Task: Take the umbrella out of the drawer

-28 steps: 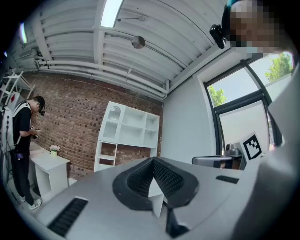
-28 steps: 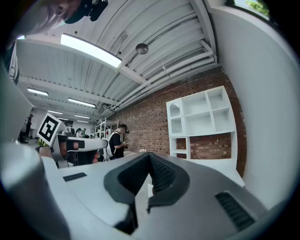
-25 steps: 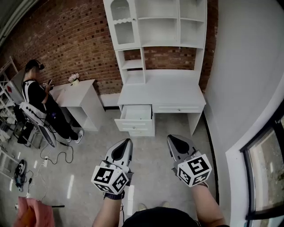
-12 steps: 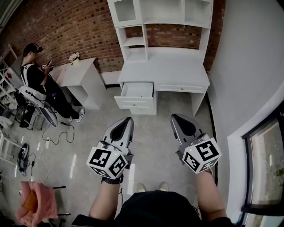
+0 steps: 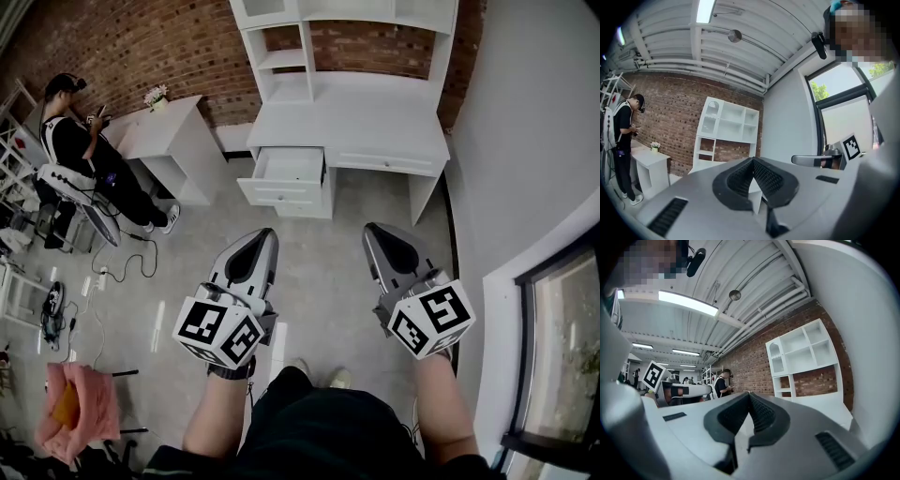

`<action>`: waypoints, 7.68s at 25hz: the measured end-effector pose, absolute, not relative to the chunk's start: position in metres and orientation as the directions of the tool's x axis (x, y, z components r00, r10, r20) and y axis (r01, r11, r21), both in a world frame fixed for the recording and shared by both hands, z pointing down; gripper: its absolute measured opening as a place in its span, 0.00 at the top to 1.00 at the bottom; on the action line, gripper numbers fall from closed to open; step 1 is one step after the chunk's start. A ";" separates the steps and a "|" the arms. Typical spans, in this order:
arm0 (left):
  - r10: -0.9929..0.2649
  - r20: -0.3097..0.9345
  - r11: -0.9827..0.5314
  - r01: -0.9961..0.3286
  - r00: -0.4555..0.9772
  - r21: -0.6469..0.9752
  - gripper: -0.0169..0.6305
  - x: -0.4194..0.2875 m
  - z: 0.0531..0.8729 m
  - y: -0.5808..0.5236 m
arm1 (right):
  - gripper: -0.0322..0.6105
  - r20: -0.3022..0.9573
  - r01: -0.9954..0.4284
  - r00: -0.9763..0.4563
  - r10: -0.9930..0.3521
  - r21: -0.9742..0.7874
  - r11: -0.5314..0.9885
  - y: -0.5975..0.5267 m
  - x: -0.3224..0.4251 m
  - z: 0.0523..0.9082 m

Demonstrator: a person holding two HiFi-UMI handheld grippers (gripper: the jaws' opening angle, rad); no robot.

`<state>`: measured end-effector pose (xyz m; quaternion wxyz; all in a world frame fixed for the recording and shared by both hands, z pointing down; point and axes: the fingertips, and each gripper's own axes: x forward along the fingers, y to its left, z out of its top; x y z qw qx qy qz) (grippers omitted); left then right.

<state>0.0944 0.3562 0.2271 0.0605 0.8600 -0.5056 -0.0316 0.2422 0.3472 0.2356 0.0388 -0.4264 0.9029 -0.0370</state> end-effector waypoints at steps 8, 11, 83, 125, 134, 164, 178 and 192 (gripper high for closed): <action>-0.873 0.005 -0.482 -0.865 0.487 0.139 0.96 0.086 0.235 0.328 | 0.94 -0.042 -0.752 -0.650 -0.759 -0.106 0.650 0.321 0.229 0.239; -0.871 0.004 -0.485 -0.863 0.491 0.142 0.96 0.076 0.241 0.308 | 0.94 -0.032 -0.754 -0.650 -0.759 -0.101 0.650 0.301 0.217 0.244; -0.921 0.318 -0.145 -0.956 0.225 0.255 0.96 -0.115 0.538 -0.226 | 0.94 0.623 -0.264 -0.780 -0.056 -0.247 0.932 -0.247 -0.043 0.669; -0.906 0.352 -0.095 -0.924 0.234 0.370 0.96 -0.169 0.638 -0.236 | 0.57 0.945 0.044 -0.145 0.293 -0.289 0.956 -0.209 -0.065 0.948; -0.909 0.357 -0.078 -0.930 0.214 0.359 0.96 -0.176 0.635 -0.232 | 0.59 0.937 -0.003 -0.102 0.334 -0.336 0.942 -0.205 -0.066 0.956; -0.911 0.340 -0.103 -0.928 0.232 0.357 0.96 -0.162 0.563 -0.223 | 0.62 0.800 -0.187 -0.599 0.036 -0.183 0.965 -0.263 -0.065 0.745; -0.928 0.278 -0.129 -0.915 0.247 0.383 0.96 -0.138 0.477 -0.227 | 0.62 0.597 -0.390 -0.771 -0.222 -0.166 0.906 -0.273 -0.018 0.577; -0.944 0.156 -0.215 -0.903 0.289 0.373 0.96 -0.120 0.381 -0.248 | 0.62 0.370 -0.488 -0.827 -0.424 -0.095 0.868 -0.290 0.015 0.435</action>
